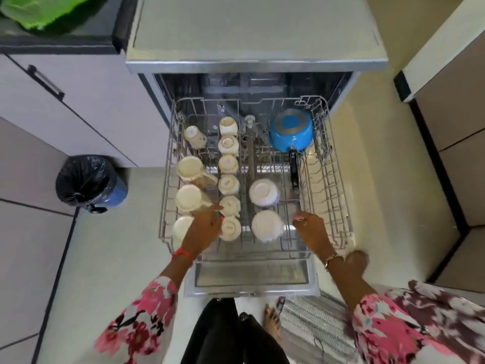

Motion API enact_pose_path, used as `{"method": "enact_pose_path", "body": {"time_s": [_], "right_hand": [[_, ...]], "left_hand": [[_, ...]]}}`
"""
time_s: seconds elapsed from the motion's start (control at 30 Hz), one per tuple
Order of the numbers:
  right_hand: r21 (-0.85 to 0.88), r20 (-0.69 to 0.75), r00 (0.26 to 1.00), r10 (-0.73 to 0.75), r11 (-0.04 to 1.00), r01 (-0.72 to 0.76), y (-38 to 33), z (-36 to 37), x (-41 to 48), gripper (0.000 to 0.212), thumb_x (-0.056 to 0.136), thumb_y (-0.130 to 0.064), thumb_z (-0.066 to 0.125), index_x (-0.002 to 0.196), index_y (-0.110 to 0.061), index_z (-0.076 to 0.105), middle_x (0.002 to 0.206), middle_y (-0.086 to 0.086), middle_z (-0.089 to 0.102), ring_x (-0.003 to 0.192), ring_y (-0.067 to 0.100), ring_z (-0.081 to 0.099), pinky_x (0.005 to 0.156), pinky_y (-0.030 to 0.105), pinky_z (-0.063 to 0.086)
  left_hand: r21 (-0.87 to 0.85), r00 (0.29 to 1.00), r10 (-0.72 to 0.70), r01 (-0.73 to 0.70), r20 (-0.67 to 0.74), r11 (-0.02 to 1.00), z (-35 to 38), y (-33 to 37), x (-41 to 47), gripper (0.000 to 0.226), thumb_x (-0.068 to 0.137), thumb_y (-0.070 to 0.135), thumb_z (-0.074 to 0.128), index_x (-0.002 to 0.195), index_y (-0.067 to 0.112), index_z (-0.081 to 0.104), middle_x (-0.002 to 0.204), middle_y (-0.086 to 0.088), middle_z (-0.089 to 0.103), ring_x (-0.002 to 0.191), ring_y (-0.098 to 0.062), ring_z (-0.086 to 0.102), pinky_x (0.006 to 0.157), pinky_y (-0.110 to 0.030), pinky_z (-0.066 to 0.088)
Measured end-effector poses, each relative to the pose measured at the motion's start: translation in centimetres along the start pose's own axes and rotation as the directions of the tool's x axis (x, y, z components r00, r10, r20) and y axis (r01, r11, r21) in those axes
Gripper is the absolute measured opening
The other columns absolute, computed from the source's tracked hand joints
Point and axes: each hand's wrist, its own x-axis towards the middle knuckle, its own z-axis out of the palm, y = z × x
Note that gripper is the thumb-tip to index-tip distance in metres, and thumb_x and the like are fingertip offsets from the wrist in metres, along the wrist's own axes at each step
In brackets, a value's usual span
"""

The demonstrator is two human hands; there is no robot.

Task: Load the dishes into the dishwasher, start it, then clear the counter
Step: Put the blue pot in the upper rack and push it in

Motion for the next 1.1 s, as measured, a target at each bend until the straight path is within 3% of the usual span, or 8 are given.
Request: {"method": "enact_pose_path", "body": {"time_s": [0.07,0.17,0.27,0.43,0.57,0.83,1.1], "right_hand": [[0.191,0.046,0.987,0.156,0.968,-0.162,1.6,0.4,-2.0,0.017,0.086,-0.007,0.061,0.069,-0.01,0.063,0.058,0.008,0.057,0.043,0.012,0.053,0.047,0.022,0.044],[0.366,0.212,0.938,0.273,0.868,-0.335,4.0,1.5,-4.5,0.002,0.088,-0.007,0.06,0.086,-0.008,0.061,0.055,0.01,0.054,0.028,0.007,0.046,0.032,0.013,0.036],[0.386,0.335,0.918,0.213,0.857,-0.34,5.5,3.0,-5.5,0.016,0.088,-0.004,0.06,0.097,-0.015,0.056,0.061,0.012,0.056,0.03,0.01,0.046,0.032,0.015,0.036],[0.401,0.237,0.967,0.097,0.897,-0.188,6.2,5.3,-5.3,0.008,0.09,-0.003,0.056,0.093,-0.009,0.054,0.061,0.009,0.056,0.039,0.012,0.049,0.037,0.019,0.039],[0.426,0.158,0.986,0.056,0.897,-0.12,6.4,6.2,-4.9,0.008,0.088,-0.002,0.058,0.091,-0.008,0.061,0.059,0.007,0.056,0.038,0.007,0.05,0.038,0.018,0.041],[0.488,0.179,0.978,0.104,0.854,-0.18,6.8,6.1,-3.7,0.019,0.086,0.003,0.058,0.079,-0.012,0.067,0.042,-0.001,0.055,0.033,0.011,0.046,0.034,0.016,0.037],[0.519,0.17,0.976,0.133,0.83,-0.204,5.9,6.2,-0.6,0.024,0.086,0.007,0.056,0.075,-0.01,0.068,0.041,0.002,0.052,0.031,0.012,0.043,0.035,0.018,0.039]], "left_hand": [[-0.194,0.991,-0.111,0.123,0.075,0.973,2.6,0.1,-2.7,0.025,0.084,0.003,0.053,0.107,0.011,0.055,0.075,-0.02,0.061,0.054,-0.022,0.061,0.054,-0.029,0.052],[-0.3,0.951,-0.221,0.28,0.217,0.912,6.8,-0.7,-5.1,0.038,0.085,-0.016,0.044,0.114,0.007,0.049,0.066,-0.012,0.056,0.031,-0.005,0.049,0.031,-0.015,0.034],[-0.432,0.944,-0.234,0.315,0.23,0.845,9.5,-1.7,-6.1,0.041,0.086,-0.017,0.041,0.122,0.001,0.045,0.069,-0.013,0.056,0.031,-0.004,0.05,0.029,-0.013,0.028],[-0.453,0.978,-0.198,0.208,0.071,0.867,11.9,-2.8,-5.3,0.018,0.093,-0.004,0.04,0.105,0.003,0.052,0.078,-0.01,0.061,0.044,-0.004,0.059,0.032,-0.014,0.032],[-0.425,0.983,-0.182,0.154,-0.026,0.892,12.8,-3.8,-4.4,0.018,0.094,-0.003,0.037,0.095,0.006,0.053,0.082,-0.008,0.061,0.05,-0.004,0.061,0.037,-0.01,0.038],[-0.396,0.982,-0.185,0.185,0.038,0.9,12.3,-5.1,-3.1,0.022,0.093,-0.005,0.036,0.091,0.003,0.057,0.062,-0.011,0.055,0.048,-0.011,0.052,0.035,-0.015,0.033],[-0.468,0.964,-0.263,0.243,0.023,0.85,11.9,-3.6,-0.1,0.031,0.091,-0.011,0.032,0.084,0.005,0.058,0.056,-0.008,0.051,0.037,-0.003,0.047,0.032,-0.014,0.031]]}}
